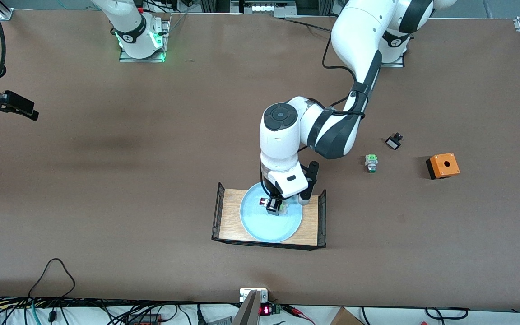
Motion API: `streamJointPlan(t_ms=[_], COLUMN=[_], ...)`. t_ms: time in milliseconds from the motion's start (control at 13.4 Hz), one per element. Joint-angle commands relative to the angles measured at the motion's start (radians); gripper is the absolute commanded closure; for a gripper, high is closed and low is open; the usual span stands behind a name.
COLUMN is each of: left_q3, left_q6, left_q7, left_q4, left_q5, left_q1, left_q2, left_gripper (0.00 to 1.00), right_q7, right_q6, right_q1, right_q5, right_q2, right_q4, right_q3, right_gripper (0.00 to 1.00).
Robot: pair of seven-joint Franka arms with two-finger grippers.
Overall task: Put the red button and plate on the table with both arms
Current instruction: 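Lift the green-topped button off the plate with the left gripper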
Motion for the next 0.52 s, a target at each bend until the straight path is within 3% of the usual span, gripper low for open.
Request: streamJointPlan(t_ms=[0,447], left_q3=[0.009,0.001], left_q6=[-0.084,-0.205], left_q7=[0.051,0.262], left_q4=[0.021,0.019], left_q5=[0.022,-0.019], left_q1=[-0.001,0.055], left_q2=[-0.039,-0.174], left_gripper=[1.0,1.0], right_q7=[-0.005,-0.005], right_q6=[0.007,0.005], right_q1=[-0.009,-0.009], right_q5=[0.003,0.003], right_q2=[-0.013,-0.013], right_q4=[-0.014,-0.012], right_q3=[0.004,0.004], right_gripper=[0.0,0.0])
